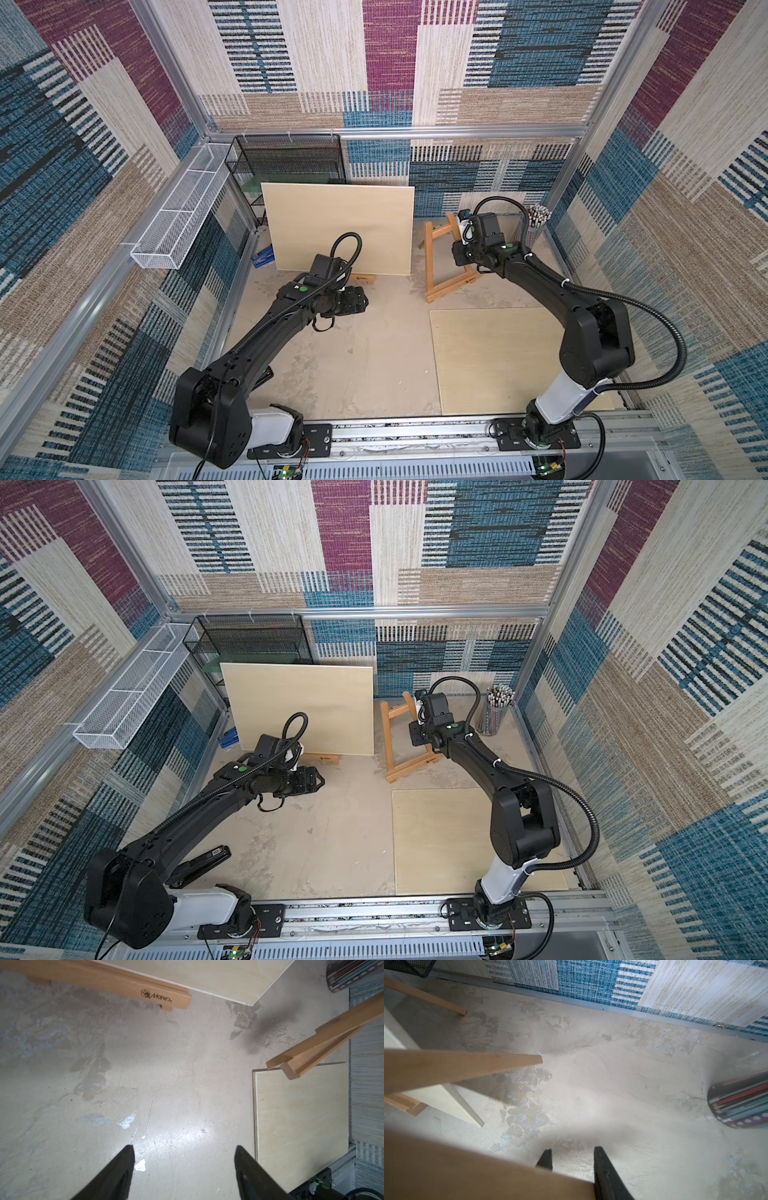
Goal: Disassemble the easel
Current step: Pick up the easel at the center of the board, then fold up the easel.
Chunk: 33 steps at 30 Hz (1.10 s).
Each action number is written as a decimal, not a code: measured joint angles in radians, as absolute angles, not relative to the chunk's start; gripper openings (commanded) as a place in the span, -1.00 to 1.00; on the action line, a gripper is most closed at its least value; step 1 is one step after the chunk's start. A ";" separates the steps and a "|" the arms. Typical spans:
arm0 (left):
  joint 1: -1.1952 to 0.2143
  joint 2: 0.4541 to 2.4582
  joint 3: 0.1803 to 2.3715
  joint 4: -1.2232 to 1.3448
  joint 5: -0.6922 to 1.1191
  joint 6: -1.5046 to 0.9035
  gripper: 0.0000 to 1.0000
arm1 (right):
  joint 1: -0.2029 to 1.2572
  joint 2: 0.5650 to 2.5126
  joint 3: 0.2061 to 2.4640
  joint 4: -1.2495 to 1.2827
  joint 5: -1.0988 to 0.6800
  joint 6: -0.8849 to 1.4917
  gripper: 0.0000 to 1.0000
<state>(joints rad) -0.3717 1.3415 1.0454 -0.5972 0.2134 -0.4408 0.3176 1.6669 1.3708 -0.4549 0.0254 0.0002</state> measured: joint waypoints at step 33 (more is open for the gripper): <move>-0.393 1.429 1.049 -0.342 0.638 -0.297 0.26 | 0.655 1.408 1.252 -0.585 -0.225 0.212 -1.00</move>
